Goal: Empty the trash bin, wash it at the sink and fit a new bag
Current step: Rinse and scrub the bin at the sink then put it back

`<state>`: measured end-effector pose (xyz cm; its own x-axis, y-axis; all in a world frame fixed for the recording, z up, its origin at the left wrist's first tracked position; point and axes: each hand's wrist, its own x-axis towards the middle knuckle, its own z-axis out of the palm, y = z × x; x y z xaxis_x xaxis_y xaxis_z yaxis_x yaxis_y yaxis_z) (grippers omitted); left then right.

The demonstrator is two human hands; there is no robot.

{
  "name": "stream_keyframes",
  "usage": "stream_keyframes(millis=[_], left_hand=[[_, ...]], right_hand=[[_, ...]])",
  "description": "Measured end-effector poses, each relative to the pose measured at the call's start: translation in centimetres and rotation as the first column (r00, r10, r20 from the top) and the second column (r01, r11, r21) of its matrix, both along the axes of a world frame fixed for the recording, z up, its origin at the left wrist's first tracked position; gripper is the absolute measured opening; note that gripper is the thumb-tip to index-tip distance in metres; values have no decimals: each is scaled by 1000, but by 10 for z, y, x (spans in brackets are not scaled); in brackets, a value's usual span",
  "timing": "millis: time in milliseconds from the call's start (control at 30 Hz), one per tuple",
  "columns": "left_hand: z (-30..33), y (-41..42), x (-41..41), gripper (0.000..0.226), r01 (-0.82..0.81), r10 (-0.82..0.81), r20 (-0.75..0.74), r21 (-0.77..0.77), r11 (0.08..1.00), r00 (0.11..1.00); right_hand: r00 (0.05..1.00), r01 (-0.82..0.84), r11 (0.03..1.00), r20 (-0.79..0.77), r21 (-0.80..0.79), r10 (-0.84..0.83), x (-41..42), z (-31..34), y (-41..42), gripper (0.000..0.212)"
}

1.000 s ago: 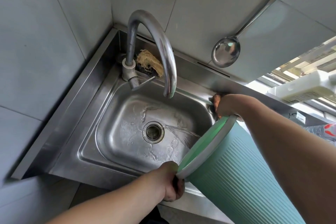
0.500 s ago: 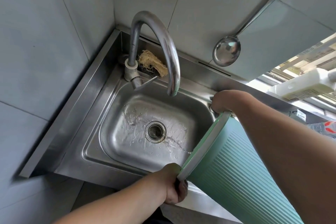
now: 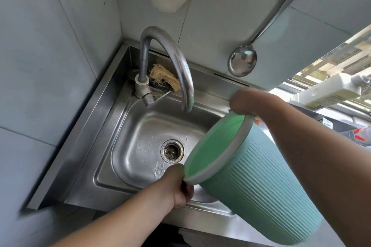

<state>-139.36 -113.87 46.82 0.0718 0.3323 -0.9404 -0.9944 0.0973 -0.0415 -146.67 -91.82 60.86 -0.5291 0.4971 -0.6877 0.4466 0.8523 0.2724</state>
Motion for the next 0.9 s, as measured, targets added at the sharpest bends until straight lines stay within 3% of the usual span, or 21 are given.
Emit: stream_keyframes(millis=[67,167,300,433,567,733,900], left_hand=[[9,-5,-15,26,-56,56,-89,7,998,994],[18,-13,-37,17,-133,130,-239,7,991,962],[20,-22,-64,24,-133,99,-450,-44,990,887],[19,-27,-77,44,-96,15,-574,-111,989,819],[9,-26,-78,49,-129,-41,-680,-199,971,732],[-11,-22,-71,40,-193,-103,-779,-278,941,619],[-31,-21,-65,61,-192,-191,-778,-371,909,598]], right_hand=[[974,132,991,-183,-38,-137,-2,-1,3,22],[921,84,995,-386,44,-61,3,-4,15,30],[862,86,996,-498,-38,-94,25,-14,14,30],[830,120,991,-542,-51,-129,53,-36,6,28],[748,139,987,-643,-86,-161,84,-70,-2,19],[725,264,926,-578,-269,-374,105,-114,-7,30],[695,250,900,-581,-357,-423,111,-146,-6,32]])
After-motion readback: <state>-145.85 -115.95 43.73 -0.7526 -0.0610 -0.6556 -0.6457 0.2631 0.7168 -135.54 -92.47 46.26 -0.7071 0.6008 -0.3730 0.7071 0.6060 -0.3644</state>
